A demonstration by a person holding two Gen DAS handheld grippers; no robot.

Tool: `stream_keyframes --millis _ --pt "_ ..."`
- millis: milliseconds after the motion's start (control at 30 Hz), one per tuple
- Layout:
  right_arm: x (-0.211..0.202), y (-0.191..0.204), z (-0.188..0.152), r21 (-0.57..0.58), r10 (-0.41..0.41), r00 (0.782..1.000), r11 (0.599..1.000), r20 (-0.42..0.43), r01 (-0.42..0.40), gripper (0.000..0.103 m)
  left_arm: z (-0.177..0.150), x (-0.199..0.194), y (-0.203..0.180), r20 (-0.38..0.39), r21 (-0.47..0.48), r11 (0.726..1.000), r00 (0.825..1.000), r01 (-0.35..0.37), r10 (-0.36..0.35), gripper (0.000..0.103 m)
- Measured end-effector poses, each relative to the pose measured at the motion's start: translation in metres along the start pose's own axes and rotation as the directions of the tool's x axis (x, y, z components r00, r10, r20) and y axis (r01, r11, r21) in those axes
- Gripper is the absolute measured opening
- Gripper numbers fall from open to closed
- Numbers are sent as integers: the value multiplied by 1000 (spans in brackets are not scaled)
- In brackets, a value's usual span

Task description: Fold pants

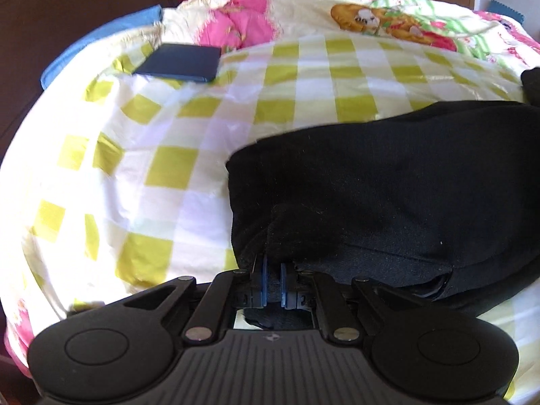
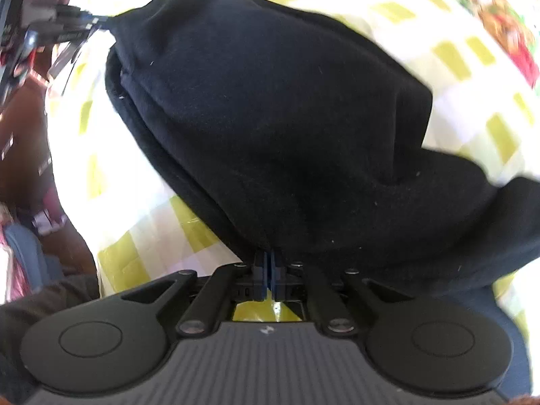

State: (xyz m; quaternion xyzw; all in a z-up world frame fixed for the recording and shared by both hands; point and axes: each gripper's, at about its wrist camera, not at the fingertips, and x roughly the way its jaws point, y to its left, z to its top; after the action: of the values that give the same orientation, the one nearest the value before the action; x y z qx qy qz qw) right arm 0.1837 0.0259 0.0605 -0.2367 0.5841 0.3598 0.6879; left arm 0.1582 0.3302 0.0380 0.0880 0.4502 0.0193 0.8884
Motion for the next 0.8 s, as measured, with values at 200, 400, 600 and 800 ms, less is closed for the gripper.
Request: stream_keyframes --millis 200,400,600,800 --pt "34 14 -9 -43 -34 999 999 -42 32 3 -21 -12 -4 17 -11 1000 1000 -25 25 23" --pt "63 37 -18 -218 -122 992 969 -17 115 7 -57 8 -16 -67 43 994 993 -99 102 24" --pt "55 38 -20 -237 -135 991 962 4 133 13 -68 1 -18 -81 95 960 960 -262 269 24" --pt "36 42 -22 -206 -117 993 971 22 119 21 -53 -30 -42 35 128 964 973 -232 230 29"
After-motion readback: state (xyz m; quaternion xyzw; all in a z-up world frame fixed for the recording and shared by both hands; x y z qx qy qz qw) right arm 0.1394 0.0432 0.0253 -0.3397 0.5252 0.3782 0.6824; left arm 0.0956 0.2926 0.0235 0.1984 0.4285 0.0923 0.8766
